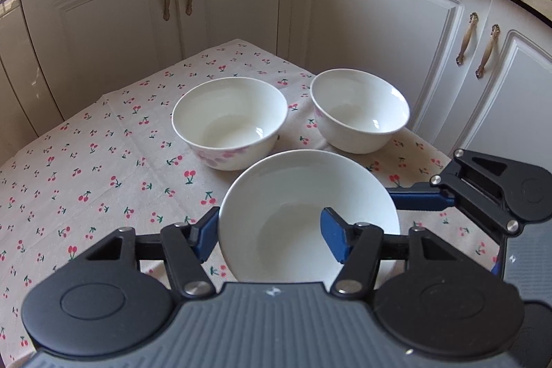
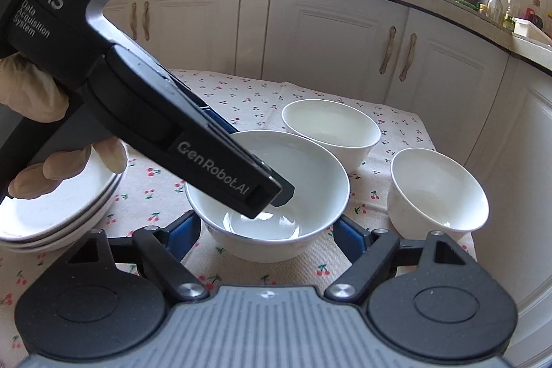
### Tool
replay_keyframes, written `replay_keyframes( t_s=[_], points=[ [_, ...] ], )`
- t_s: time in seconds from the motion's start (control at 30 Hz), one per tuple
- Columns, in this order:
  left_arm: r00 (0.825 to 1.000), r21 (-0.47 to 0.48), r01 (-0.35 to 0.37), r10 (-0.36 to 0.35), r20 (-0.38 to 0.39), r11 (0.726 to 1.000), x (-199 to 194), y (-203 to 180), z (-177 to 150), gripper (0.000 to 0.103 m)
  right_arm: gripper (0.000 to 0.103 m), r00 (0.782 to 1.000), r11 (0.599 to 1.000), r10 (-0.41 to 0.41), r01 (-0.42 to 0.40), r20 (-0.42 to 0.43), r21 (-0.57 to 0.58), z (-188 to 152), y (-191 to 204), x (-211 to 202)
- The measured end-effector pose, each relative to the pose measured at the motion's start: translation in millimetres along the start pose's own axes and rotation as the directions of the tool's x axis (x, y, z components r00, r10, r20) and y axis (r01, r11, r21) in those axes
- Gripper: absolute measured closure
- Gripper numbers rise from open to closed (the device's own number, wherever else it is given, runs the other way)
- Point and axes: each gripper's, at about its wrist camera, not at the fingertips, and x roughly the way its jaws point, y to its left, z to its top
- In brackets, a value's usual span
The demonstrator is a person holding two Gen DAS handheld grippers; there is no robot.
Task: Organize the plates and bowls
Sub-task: 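Lift the white bowl with the left tool and carry it toward another bowl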
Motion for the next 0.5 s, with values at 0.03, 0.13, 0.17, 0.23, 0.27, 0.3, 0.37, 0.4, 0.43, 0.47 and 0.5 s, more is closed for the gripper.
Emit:
replay_keyframes(
  t_s=[0.03,0.13,0.17,0.23,0.27,0.3,0.37,0.4,0.43,0.47,0.5],
  points=[
    [1.0,-0.003,0.0,0.0,0.001,1.0,-2.6,-2.1,-2.3,0.041,0.016,1.0,1.0,0.008,-0.008,-0.002,-0.001,-0.4,0.0,-3.9],
    [1.0,-0.024,0.008,-0.007,0.009,1.0,-12.0,-8.0,-10.9,0.041,0.016,1.0,1.0,0.027,-0.027,-0.003,-0.013,-3.2,2.1,-16.6],
    [1.0,-0.027,0.012,-0.011,0.011,1.0,-15.4,-9.9,-13.9,0.041,0.016,0.999,0.999,0.032,-0.032,-0.002,-0.02,-5.1,3.3,-20.8],
    [1.0,-0.037,0.026,-0.026,0.018,0.999,-22.2,-13.1,-20.6,0.041,0.016,0.999,0.998,0.045,-0.045,0.002,-0.034,-8.8,4.6,-27.9],
    [0.999,-0.043,0.033,-0.032,0.018,0.999,-24.8,-14.9,-24.4,0.041,0.016,0.999,0.998,0.053,-0.053,-0.002,-0.039,-11.0,5.4,-30.4],
    [0.999,-0.045,0.036,-0.035,0.02,0.998,-27.2,-17.0,-28.1,0.041,0.016,0.998,0.997,0.061,-0.062,-0.012,-0.043,-12.8,5.9,-32.0],
    [0.999,-0.037,0.03,-0.03,0.018,0.999,-30.9,-22.5,-35.9,0.041,0.016,0.996,0.996,0.079,-0.08,-0.034,-0.04,-16.4,6.9,-35.9],
    [0.999,-0.036,0.027,-0.026,0.018,0.999,-32.4,-24.7,-39.8,0.041,0.016,0.995,0.995,0.087,-0.089,-0.039,-0.038,-17.5,7.8,-38.0],
    [1.0,-0.034,0.023,-0.023,0.019,0.999,-34.3,-26.8,-43.1,0.041,0.016,0.995,0.995,0.092,-0.094,-0.041,-0.037,-18.9,8.9,-39.9],
    [1.0,-0.034,0.021,-0.02,0.019,0.999,-35.7,-28.0,-45.9,0.041,0.016,0.995,0.995,0.096,-0.098,-0.042,-0.035,-19.8,10.1,-41.5],
    [1.0,-0.037,0.019,-0.018,0.02,0.999,-37.2,-28.7,-48.6,0.041,0.016,0.994,0.994,0.099,-0.1,-0.041,-0.035,-21.0,11.8,-43.3]
  ],
)
